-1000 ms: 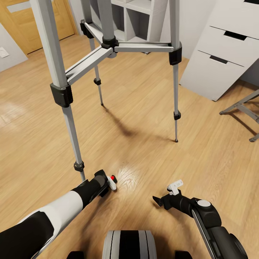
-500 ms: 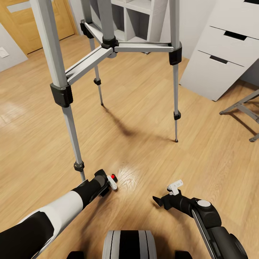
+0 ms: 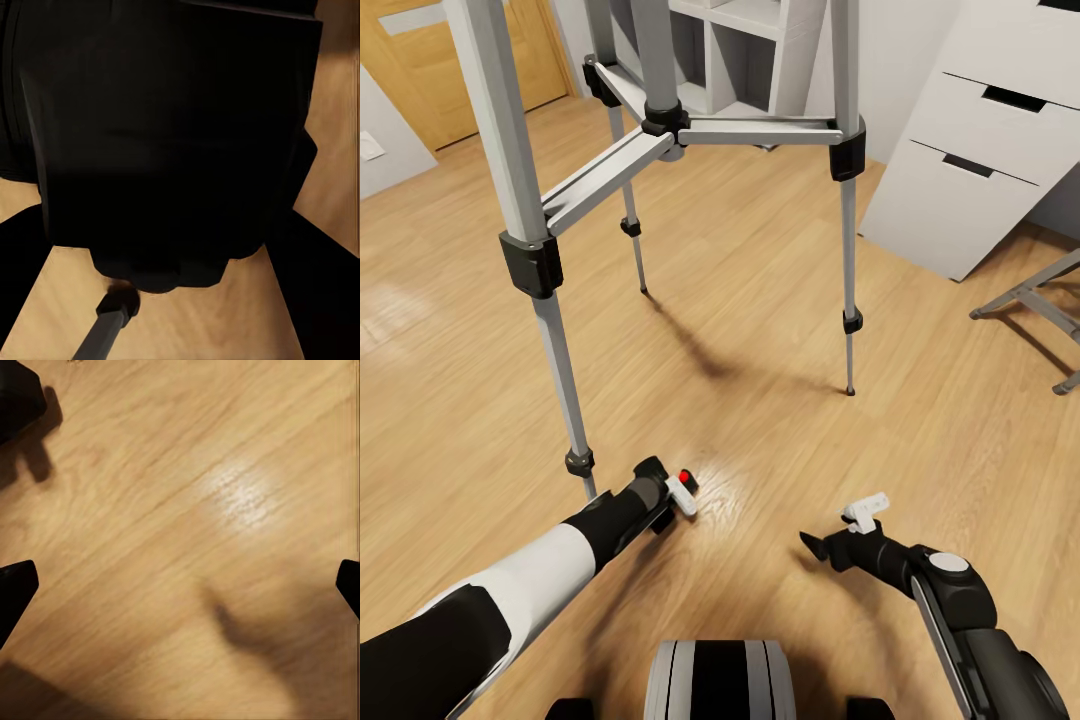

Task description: Attach the digital camera to the camera tripod in the bedroom.

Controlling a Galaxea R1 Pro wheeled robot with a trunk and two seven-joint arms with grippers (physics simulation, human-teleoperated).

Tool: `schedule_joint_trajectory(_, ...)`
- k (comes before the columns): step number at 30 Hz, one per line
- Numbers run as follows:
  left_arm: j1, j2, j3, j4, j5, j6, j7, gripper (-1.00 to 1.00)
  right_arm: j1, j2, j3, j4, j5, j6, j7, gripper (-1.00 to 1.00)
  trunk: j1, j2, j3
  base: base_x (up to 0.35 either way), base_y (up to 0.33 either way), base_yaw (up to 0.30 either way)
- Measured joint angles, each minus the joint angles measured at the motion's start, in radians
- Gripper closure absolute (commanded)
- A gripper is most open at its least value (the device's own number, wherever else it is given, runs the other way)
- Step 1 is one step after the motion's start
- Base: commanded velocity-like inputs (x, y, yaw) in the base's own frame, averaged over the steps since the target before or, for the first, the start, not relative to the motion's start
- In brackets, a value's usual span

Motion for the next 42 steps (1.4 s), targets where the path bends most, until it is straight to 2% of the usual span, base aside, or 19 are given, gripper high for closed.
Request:
schedule_joint_trajectory(14, 0.006, -0.005, 0.001, -0.054, 0.011, 0.011, -0.005, 1.0, 0.0, -0.001, -0.021, -0.016, 0.0, 0.001, 0.0, -1.0, 0.0, 0.0, 0.0, 0.0, 0.0, 0.0)
schedule_joint_trajectory(22, 0.036, -0.017, 0.003, -0.169, 0.029, 0.096, -0.007, 1.0, 0.0, -0.001, -0.098, -0.031, -0.001, 0.0, 0.002, -1.0, 0.0, 0.0, 0.0, 0.0, 0.0, 0.0)
schedule_joint_trajectory(23, 0.036, -0.016, 0.003, -0.17, 0.024, 0.096, -0.006, 1.0, 0.0, -0.001, -0.098, -0.031, -0.002, 0.0, 0.002, -1.0, 0.0, 0.0, 0.0, 0.0, 0.0, 0.0)
schedule_joint_trajectory(29, 0.063, -0.021, 0.006, -0.276, 0.102, 0.171, -0.006, 1.0, -0.008, -0.003, -0.162, -0.035, -0.002, -0.001, 0.018, -1.0, 0.0, 0.0, 0.0, 0.0, 0.0, 0.0)
schedule_joint_trajectory(31, 0.067, -0.023, 0.023, -0.305, 0.13, 0.192, -0.003, 1.0, -0.01, -0.007, -0.178, -0.035, -0.002, 0.0, 0.038, -1.0, 0.0, 0.0, 0.0, 0.0, 0.0, 0.0)
schedule_joint_trajectory(32, 0.067, -0.023, 0.024, -0.305, 0.128, 0.192, -0.003, 1.0, -0.01, -0.007, -0.179, -0.035, -0.002, 0.0, 0.039, -1.0, 0.0, 0.0, 0.0, 0.0, 0.0, 0.0)
schedule_joint_trajectory(35, 0.071, -0.035, 0.09, -0.331, 0.17, 0.211, 0.004, 1.0, -0.013, -0.015, -0.193, -0.035, -0.002, 0.0, 0.073, -1.0, 0.0, 0.0, 0.0, 0.0, 0.0, 0.0)
schedule_joint_trajectory(39, 0.08, -0.05, 0.184, -0.349, 0.202, 0.216, 0.011, 1.0, -0.014, -0.025, -0.205, -0.036, -0.002, 0.0, 0.099, -1.0, 0.0, 0.0, 0.0, 0.0, 0.0, 0.0)
schedule_joint_trajectory(42, 0.09, -0.054, 0.213, -0.358, 0.21, 0.217, 0.013, 1.0, -0.015, -0.031, -0.208, -0.036, -0.002, 0.0, 0.105, -1.0, 0.0, 0.0, 0.0, 0.0, 0.0, 0.0)
